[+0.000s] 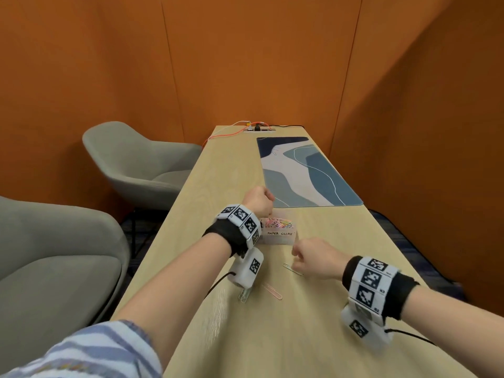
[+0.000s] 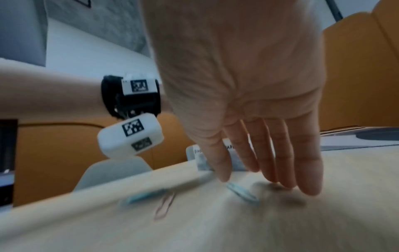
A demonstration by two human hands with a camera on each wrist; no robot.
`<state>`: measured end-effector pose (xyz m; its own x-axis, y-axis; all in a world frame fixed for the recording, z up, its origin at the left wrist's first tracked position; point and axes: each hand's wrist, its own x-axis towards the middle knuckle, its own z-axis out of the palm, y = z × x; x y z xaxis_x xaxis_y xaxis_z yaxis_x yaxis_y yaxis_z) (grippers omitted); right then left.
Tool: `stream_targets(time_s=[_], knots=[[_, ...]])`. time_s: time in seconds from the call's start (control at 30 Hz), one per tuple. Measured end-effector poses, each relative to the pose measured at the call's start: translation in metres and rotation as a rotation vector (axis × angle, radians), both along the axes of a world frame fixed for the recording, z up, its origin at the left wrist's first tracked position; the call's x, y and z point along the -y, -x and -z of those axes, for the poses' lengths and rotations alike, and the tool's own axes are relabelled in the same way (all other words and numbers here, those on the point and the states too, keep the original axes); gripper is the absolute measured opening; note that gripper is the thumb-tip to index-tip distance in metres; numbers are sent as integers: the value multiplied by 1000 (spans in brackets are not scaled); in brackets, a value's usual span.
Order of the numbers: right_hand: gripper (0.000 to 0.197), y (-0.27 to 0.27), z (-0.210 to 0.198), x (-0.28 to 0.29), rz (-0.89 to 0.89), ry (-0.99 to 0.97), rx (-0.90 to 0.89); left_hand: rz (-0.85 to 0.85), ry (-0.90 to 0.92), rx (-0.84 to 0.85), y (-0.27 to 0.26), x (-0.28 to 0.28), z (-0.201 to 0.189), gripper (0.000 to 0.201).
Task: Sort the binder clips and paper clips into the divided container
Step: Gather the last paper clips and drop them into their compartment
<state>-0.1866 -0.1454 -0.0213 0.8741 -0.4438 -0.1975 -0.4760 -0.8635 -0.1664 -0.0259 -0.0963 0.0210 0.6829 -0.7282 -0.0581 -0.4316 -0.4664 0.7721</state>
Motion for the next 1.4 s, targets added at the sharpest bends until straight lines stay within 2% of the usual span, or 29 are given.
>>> stream_targets(time_s=[0.1,0.2,0.3,0.4,0.47,0.57,0.67,0.73,0.83,0.93,1.03,1.13,1.2,1.3,1.4], knots=[[4,0,11,-10,-48,89,-13,34,7,118,7,-16,-3,26],[14,-4,14,-18,-93,175,-49,123,-50,291,21,-44,-6,19],[15,-9,12,-27,-158,288,-104,280,-316,301,35,-75,1,11],[25,-10,8,-33,-191,320,-151,372,-600,364,49,-100,14,33],[23,-12,-1,-30,-146,232,-108,405,-667,437,54,-107,26,42],[16,-27,-21,-10,-19,49,71,394,-654,485,50,-105,41,50],[18,-49,-35,12,109,-32,278,385,-654,482,46,-100,46,40],[20,-61,-37,22,169,-35,328,375,-647,478,44,-99,48,34],[25,-66,-36,23,180,13,317,358,-629,477,40,-98,51,31],[17,-51,-36,-1,65,51,308,355,-631,482,35,-96,52,32],[17,-25,-26,-34,-110,14,115,358,-647,504,33,-92,52,33],[32,-9,-7,-53,-181,-6,-41,351,-634,510,32,-88,52,30],[32,-5,3,-57,-209,32,-43,347,-626,475,31,-86,48,29],[17,-3,12,-55,-269,109,-48,365,-610,381,29,-80,35,27],[16,0,14,-52,-323,182,-86,344,-502,240,25,-62,16,23]])
